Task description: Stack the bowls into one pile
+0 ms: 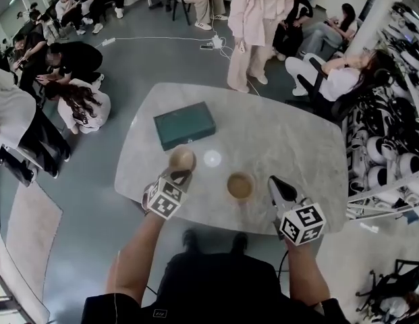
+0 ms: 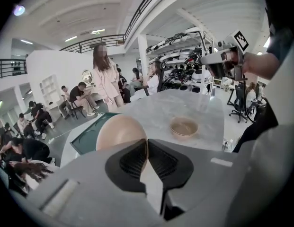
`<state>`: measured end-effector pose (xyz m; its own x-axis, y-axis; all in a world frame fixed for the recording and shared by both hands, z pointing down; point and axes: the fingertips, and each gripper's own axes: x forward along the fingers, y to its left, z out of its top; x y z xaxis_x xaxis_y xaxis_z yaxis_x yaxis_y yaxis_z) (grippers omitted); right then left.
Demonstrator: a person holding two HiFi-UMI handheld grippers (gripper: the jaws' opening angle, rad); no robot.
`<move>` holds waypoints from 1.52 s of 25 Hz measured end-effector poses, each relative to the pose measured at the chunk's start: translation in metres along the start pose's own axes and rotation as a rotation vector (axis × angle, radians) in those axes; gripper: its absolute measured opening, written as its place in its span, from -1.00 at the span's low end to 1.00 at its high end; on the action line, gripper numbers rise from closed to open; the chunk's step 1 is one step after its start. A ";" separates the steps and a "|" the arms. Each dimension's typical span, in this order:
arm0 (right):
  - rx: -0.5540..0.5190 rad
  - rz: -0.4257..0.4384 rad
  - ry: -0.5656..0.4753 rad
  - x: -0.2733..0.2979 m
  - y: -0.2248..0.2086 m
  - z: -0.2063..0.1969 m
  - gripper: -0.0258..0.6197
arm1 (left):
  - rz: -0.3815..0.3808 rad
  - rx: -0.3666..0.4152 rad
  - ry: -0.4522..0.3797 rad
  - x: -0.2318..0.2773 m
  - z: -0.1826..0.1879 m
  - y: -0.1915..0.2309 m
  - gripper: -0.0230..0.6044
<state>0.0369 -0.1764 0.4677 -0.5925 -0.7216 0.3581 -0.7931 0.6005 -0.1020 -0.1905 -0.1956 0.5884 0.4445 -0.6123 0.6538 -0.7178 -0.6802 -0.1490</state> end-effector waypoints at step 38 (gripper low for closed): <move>0.070 0.078 -0.016 -0.074 -0.121 -0.031 -0.91 | -0.076 0.056 0.034 0.084 0.112 -0.168 -0.86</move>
<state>0.1811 -0.1848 0.4819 -0.6542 -0.6797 0.3317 -0.7524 0.6295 -0.1938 0.0276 -0.1780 0.5848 0.4778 -0.5445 0.6894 -0.6512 -0.7462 -0.1380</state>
